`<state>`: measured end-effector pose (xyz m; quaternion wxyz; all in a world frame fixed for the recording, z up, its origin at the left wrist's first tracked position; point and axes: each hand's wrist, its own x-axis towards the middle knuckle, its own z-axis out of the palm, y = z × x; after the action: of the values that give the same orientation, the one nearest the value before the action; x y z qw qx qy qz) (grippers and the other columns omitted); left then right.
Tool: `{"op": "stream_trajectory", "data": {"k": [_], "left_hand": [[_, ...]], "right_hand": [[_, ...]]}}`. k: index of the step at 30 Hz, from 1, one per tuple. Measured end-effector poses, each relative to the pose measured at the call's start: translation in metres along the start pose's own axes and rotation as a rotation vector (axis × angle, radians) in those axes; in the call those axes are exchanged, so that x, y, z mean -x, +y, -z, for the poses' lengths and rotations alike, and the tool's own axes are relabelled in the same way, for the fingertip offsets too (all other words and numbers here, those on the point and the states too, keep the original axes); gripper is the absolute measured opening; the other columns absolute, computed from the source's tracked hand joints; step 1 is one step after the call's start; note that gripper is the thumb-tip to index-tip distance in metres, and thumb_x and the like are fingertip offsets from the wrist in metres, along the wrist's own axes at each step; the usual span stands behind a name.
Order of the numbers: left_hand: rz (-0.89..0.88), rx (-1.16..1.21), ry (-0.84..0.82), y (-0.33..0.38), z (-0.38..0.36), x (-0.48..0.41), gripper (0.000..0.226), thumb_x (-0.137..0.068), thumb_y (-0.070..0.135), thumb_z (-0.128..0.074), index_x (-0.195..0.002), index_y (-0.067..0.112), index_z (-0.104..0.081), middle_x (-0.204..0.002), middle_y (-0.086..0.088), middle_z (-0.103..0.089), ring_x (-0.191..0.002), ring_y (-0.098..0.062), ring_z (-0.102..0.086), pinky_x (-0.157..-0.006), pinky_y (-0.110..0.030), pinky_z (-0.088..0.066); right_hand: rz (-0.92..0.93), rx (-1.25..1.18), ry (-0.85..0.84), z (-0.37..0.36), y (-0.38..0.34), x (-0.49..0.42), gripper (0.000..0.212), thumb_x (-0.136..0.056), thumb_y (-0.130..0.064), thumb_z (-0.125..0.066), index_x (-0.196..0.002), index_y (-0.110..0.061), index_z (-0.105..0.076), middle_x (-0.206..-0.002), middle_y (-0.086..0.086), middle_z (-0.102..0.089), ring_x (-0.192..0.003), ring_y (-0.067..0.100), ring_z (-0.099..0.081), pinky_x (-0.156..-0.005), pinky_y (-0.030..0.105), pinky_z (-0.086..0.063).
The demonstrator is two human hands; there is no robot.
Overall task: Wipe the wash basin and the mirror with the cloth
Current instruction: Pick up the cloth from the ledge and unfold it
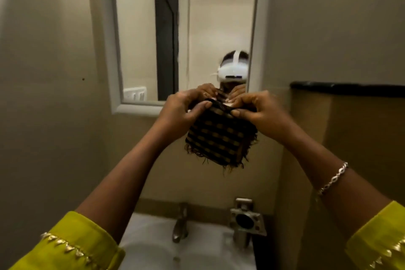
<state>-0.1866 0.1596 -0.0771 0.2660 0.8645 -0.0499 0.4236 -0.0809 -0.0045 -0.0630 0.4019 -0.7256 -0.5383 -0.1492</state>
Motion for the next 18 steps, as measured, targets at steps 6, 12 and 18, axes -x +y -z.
{"op": "stream_trajectory", "data": {"k": [6, 12, 18], "left_hand": [[0.141, -0.040, -0.125, -0.056, 0.005, 0.080, 0.022, -0.095, 0.013, -0.057, -0.076, 0.024, -0.057, -0.070, 0.013, -0.052, -0.066, -0.004, -0.050, -0.058, -0.020, -0.039], [0.222, -0.067, -0.244, -0.091, 0.007, 0.149, 0.028, -0.091, 0.025, -0.055, -0.092, 0.001, -0.069, -0.079, -0.003, -0.065, -0.069, -0.009, -0.056, -0.062, -0.023, -0.040], [0.357, 0.043, -0.371, -0.114, 0.007, 0.206, 0.036, -0.086, 0.031, -0.050, -0.094, 0.002, -0.070, -0.094, -0.015, -0.073, -0.101, -0.030, -0.067, -0.084, -0.044, -0.054]], "right_hand": [[-0.139, -0.181, -0.213, -0.085, 0.010, 0.040, 0.027, -0.082, -0.007, -0.062, -0.069, -0.030, -0.062, -0.068, -0.009, -0.063, -0.061, -0.004, -0.059, -0.062, 0.022, -0.048], [-0.340, -0.461, -0.543, -0.155, 0.013, 0.081, 0.007, -0.084, -0.016, -0.062, -0.089, -0.011, -0.063, -0.082, 0.009, -0.067, -0.077, 0.019, -0.064, -0.071, 0.037, -0.052], [-0.468, -0.597, -0.786, -0.227, 0.002, 0.107, 0.032, -0.076, -0.020, -0.071, -0.106, -0.024, -0.060, -0.102, 0.001, -0.069, -0.094, 0.011, -0.066, -0.080, 0.023, -0.054]]}}
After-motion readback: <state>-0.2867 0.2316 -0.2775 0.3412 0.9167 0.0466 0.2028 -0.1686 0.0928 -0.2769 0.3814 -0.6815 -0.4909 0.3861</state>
